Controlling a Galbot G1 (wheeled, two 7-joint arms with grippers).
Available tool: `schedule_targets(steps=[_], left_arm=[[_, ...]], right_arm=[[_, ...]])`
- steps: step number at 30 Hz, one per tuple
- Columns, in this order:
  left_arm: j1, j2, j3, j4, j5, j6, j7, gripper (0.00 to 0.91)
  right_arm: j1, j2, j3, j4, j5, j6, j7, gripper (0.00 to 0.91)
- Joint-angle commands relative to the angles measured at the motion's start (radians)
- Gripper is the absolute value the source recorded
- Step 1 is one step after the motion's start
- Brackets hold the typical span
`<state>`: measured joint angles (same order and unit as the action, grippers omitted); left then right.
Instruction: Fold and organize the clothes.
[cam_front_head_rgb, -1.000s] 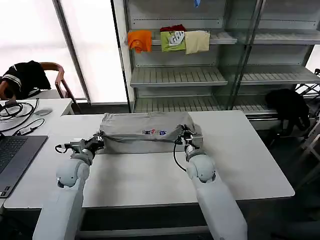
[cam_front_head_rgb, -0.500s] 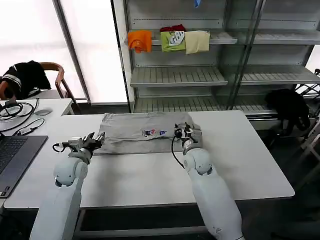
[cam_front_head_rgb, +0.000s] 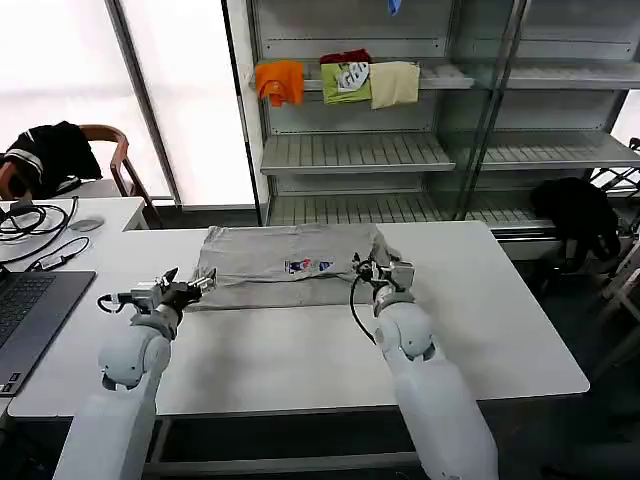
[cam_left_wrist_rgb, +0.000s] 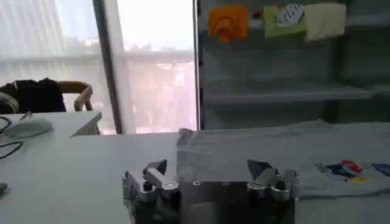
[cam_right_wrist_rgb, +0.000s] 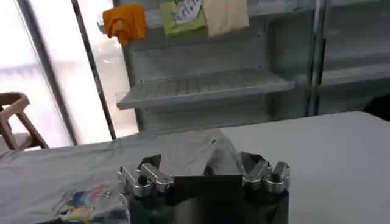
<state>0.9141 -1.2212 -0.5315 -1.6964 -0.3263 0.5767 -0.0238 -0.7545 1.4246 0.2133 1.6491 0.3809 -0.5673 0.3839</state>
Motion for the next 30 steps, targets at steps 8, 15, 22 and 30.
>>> schedule_targets(steps=[8, 15, 22, 30], left_arm=[[0.080, -0.002, -0.005, -0.012, 0.041, 0.002, 0.001, 0.907], [0.062, -0.012, -0.004, 0.032, 0.052, 0.001, 0.000, 0.907], [0.048, -0.016, -0.007, 0.070, 0.056, 0.000, 0.001, 0.907], [0.048, -0.013, -0.010, 0.080, 0.056, 0.000, 0.001, 0.907]], right_arm=[[-0.103, -0.105, 0.006, 0.080, -0.019, -0.012, -0.002, 0.907], [-0.106, -0.104, 0.006, 0.052, -0.019, -0.012, -0.005, 0.907], [-0.093, -0.095, 0.001, 0.019, -0.019, -0.012, -0.007, 0.907], [-0.092, -0.090, -0.004, 0.003, -0.021, -0.012, -0.011, 0.907]])
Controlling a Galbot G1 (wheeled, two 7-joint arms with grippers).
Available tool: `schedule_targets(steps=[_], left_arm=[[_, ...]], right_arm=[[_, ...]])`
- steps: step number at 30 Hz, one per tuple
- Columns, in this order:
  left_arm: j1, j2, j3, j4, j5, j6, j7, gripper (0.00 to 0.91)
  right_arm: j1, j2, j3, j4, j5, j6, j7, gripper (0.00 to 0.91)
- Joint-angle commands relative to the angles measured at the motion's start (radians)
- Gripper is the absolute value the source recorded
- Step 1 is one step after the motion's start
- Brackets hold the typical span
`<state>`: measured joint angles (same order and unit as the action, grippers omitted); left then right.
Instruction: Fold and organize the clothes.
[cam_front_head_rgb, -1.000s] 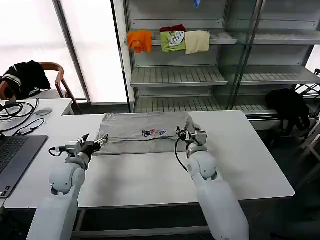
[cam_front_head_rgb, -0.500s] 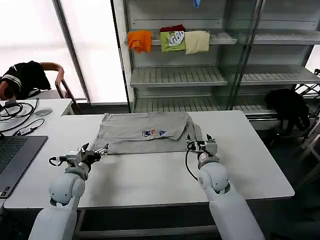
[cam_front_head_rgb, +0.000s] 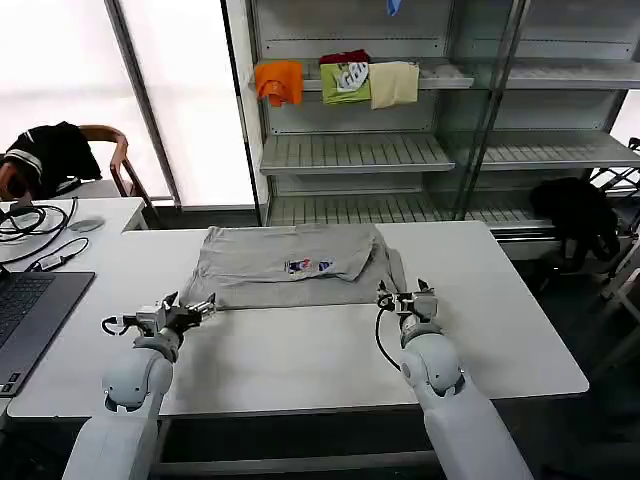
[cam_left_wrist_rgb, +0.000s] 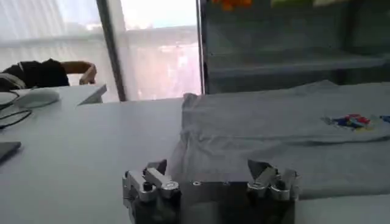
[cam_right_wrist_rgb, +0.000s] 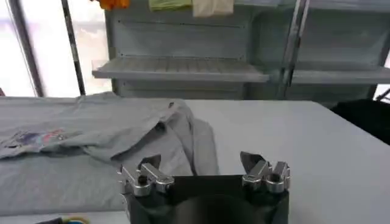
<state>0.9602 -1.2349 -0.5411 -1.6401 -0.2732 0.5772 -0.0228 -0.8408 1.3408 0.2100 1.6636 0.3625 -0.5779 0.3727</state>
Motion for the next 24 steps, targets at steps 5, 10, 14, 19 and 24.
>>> schedule_targets(steps=[5, 10, 14, 19, 24], left_arm=[[-0.011, 0.001, -0.003, 0.038, -0.002, 0.000, -0.002, 0.907], [-0.014, 0.000, -0.003, 0.051, -0.005, 0.000, -0.003, 0.907], [-0.015, 0.002, -0.004, 0.063, -0.009, 0.000, -0.002, 0.836], [-0.017, 0.012, -0.009, 0.074, -0.020, 0.000, -0.002, 0.272], [-0.013, 0.015, -0.009, 0.074, -0.025, 0.000, -0.001, 0.020]], right_arm=[[-0.003, 0.000, -0.006, -0.023, -0.010, -0.001, 0.002, 0.907], [-0.001, 0.008, -0.009, -0.042, -0.012, -0.001, 0.003, 0.907], [-0.004, 0.012, -0.012, -0.049, -0.012, -0.002, 0.002, 0.846], [-0.013, 0.011, -0.014, -0.052, -0.012, -0.001, -0.001, 0.363], [-0.026, 0.004, -0.016, -0.049, -0.009, -0.001, -0.012, 0.000]])
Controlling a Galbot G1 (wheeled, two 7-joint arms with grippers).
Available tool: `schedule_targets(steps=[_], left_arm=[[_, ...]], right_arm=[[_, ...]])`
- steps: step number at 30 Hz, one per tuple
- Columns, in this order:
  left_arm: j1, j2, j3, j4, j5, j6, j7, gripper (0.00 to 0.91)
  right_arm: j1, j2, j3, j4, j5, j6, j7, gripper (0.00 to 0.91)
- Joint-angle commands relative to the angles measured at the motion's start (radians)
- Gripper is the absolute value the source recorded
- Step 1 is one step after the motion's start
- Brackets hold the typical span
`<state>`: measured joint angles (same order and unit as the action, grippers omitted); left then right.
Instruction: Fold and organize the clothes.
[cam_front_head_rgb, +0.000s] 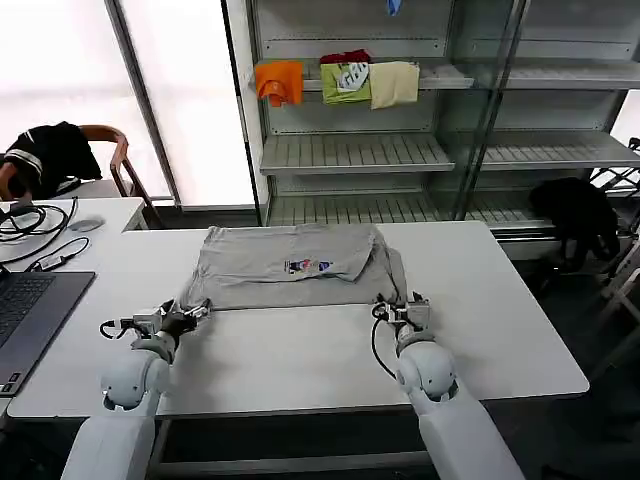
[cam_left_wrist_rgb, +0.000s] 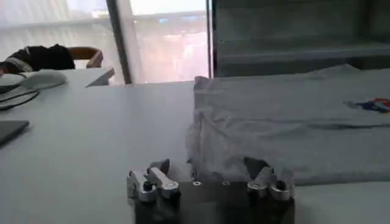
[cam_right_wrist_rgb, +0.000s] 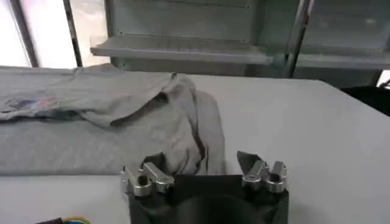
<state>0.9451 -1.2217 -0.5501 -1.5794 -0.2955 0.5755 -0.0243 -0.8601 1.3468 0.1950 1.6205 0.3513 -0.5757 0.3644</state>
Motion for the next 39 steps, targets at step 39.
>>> schedule_targets(steps=[39], left_arm=[[0.285, 0.041, -0.037, -0.388, -0.023, 0.001, -0.019, 0.020]], right_arm=[[-0.258, -0.082, 0.056, 0.418, 0.021, -0.003, 0.035, 0.000]])
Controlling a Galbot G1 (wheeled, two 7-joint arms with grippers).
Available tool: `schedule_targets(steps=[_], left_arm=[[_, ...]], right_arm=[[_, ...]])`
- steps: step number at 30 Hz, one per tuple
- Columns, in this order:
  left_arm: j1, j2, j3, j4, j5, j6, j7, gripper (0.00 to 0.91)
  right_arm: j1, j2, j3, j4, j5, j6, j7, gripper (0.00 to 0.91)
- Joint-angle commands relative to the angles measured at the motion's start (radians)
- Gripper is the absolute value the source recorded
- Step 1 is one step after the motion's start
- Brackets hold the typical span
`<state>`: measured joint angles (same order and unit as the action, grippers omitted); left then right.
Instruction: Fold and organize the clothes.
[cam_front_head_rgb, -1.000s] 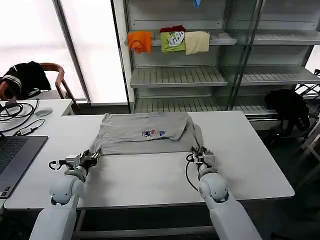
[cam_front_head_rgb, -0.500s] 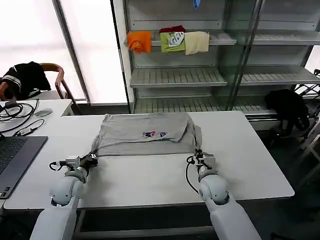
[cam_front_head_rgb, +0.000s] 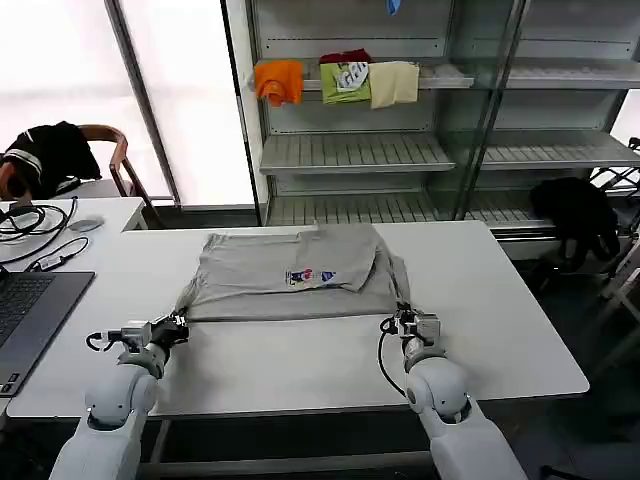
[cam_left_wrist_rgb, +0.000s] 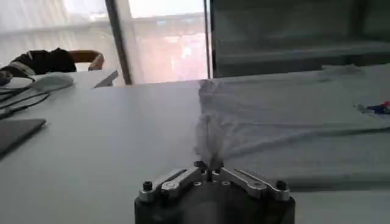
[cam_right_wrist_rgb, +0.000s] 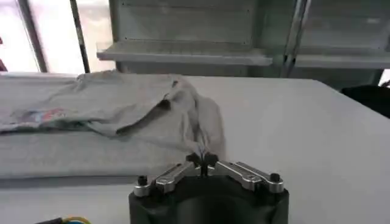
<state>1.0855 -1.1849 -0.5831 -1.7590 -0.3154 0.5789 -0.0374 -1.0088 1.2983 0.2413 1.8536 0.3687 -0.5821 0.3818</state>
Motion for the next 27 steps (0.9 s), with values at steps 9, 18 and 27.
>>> schedule_targets(steps=[9, 18, 27], left_arm=[[0.302, -0.013, -0.020, -0.363, 0.004, -0.002, -0.015, 0.020], [0.419, -0.052, -0.023, -0.439, 0.040, -0.003, -0.013, 0.020], [0.455, -0.077, -0.035, -0.441, 0.061, -0.005, -0.013, 0.020]], right_arm=[[-0.245, -0.072, 0.036, 0.301, 0.006, 0.004, 0.033, 0.000], [-0.393, -0.094, 0.052, 0.368, 0.009, 0.011, 0.054, 0.000], [-0.438, -0.111, 0.059, 0.381, 0.008, 0.016, 0.062, 0.000]])
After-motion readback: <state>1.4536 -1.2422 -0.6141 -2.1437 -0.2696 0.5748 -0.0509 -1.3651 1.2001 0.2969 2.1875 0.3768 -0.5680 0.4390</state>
